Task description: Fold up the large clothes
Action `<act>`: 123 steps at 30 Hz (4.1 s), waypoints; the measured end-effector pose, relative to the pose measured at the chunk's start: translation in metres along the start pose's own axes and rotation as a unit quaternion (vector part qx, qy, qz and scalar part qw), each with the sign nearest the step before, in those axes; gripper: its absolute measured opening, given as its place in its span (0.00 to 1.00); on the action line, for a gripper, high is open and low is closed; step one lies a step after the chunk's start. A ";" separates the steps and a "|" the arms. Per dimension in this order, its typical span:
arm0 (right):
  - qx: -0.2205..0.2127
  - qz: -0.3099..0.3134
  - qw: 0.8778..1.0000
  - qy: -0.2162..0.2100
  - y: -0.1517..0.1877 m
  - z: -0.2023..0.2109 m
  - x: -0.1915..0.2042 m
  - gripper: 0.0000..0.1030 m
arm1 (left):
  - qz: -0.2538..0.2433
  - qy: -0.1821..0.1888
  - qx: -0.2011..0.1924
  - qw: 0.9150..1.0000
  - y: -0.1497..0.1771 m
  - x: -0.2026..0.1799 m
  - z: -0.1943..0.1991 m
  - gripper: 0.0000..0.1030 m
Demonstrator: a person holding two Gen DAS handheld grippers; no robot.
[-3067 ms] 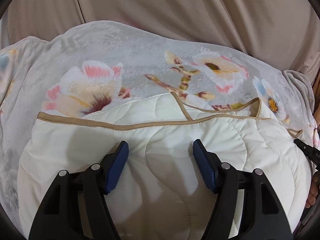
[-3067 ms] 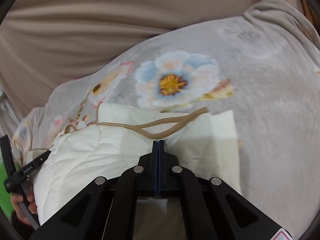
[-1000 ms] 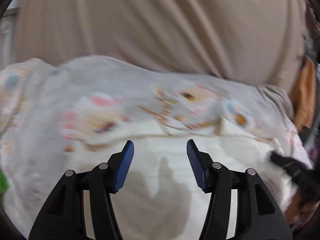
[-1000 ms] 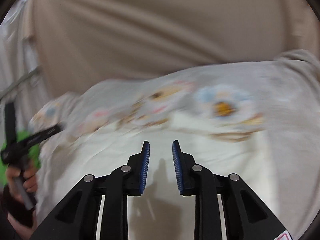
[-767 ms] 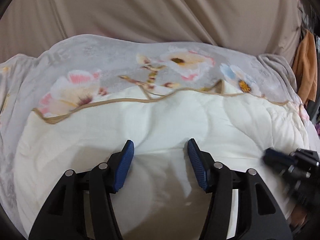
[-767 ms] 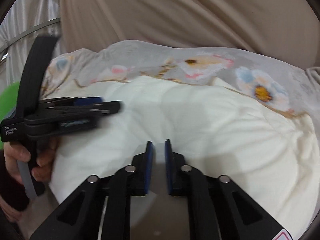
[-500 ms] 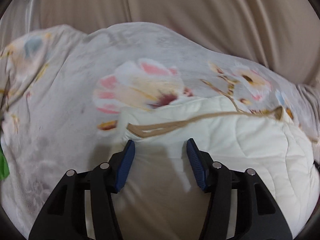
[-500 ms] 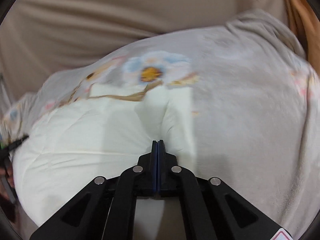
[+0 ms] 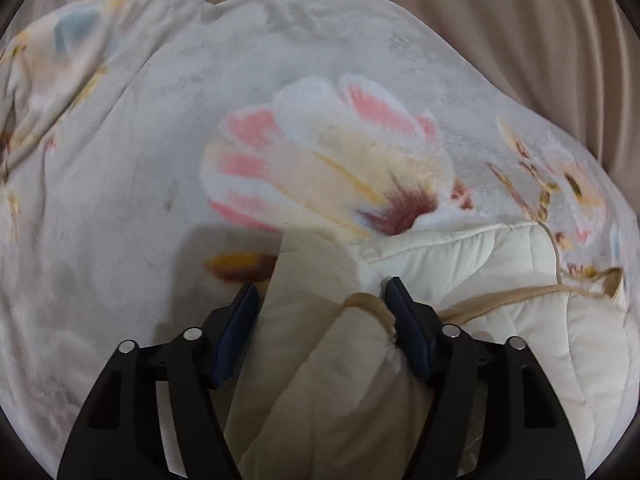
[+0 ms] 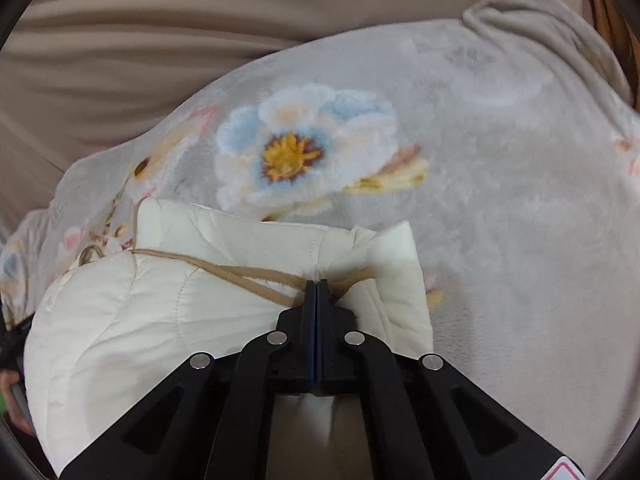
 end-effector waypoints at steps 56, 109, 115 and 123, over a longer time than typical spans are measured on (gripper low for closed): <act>0.061 0.185 0.972 -0.132 0.064 -0.003 0.239 0.01 | 0.078 0.107 -0.013 0.991 0.117 0.032 0.096 0.95; 0.032 0.002 0.966 -0.258 0.113 0.142 0.056 0.10 | -0.232 0.324 -0.009 0.917 0.162 -0.356 0.199 0.12; -0.020 -0.093 0.972 -0.217 0.107 0.176 -0.037 0.11 | -0.268 0.286 0.028 0.920 0.203 -0.383 0.149 0.13; -0.046 -0.074 0.971 -0.224 0.096 0.195 -0.036 0.19 | -0.226 0.360 0.033 0.905 0.201 -0.370 0.183 0.50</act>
Point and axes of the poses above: each gripper's, at about its wrist camera, not at the fingertips, and z roughly against the way its jaws point, x to its left, y to its underside, the point moved 10 cm from there along -z, roughly the way its jaws point, and after that the axes turned 4 degrees about y, right-handed, at the moved point
